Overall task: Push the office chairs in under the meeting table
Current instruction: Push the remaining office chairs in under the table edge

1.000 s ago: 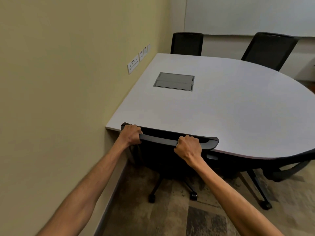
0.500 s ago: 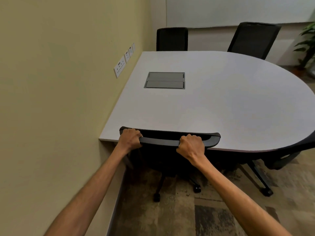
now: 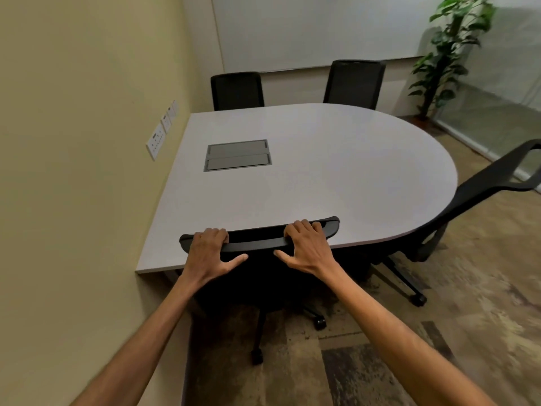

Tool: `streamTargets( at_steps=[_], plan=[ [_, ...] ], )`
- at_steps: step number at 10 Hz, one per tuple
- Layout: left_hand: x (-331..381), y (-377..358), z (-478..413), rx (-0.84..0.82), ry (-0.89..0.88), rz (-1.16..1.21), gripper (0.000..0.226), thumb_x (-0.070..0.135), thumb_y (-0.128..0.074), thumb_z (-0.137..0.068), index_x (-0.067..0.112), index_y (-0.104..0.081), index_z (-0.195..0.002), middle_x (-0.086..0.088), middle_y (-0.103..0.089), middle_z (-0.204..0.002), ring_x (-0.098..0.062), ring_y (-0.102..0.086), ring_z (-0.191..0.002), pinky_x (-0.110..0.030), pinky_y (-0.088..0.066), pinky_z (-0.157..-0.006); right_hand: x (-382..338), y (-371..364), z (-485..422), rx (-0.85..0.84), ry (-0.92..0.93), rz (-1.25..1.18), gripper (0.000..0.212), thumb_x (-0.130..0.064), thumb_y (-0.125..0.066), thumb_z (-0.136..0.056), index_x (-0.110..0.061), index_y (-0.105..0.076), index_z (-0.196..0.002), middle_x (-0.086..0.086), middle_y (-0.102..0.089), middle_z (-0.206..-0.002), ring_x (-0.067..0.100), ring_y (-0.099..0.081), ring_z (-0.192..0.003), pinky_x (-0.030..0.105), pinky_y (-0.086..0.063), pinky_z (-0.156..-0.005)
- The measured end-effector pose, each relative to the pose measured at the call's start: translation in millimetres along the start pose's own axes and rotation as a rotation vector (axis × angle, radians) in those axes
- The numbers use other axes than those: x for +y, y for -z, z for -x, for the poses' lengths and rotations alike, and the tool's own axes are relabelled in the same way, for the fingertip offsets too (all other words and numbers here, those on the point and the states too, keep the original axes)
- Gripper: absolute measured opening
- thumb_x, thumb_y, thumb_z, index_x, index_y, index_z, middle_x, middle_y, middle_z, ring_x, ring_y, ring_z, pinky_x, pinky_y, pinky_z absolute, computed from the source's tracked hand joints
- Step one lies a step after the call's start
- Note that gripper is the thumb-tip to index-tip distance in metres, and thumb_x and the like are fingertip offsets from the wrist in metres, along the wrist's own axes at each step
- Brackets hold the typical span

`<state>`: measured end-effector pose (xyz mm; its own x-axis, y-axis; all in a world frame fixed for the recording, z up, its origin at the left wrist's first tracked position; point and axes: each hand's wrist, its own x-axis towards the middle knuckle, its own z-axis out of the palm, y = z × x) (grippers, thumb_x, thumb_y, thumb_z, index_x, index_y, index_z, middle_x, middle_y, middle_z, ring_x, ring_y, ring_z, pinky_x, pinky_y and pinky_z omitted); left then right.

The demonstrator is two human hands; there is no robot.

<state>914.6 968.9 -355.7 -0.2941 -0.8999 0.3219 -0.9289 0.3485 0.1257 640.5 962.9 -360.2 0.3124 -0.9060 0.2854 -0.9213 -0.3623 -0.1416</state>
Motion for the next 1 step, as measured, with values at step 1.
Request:
streamTargets(
  at_steps=[1],
  plan=[
    [21.2, 14.8, -13.6, 0.143, -0.029, 0.097, 0.055, 0.068, -0.056, -0.08, 0.017, -0.052, -0.099, 0.001, -0.052, -0.1, -0.018, -0.047, -0.093, -0.034, -0.039, -0.078, 9.8, 14.5, 11.3, 0.122, -0.055, -0.058, 0.056, -0.071, -0.045, -0.081, -0.023, -0.05, -0.11, -0.003, -0.052, -0.109, 0.016, -0.047, -0.099, 0.035, -0.031, -0.091]
  ],
)
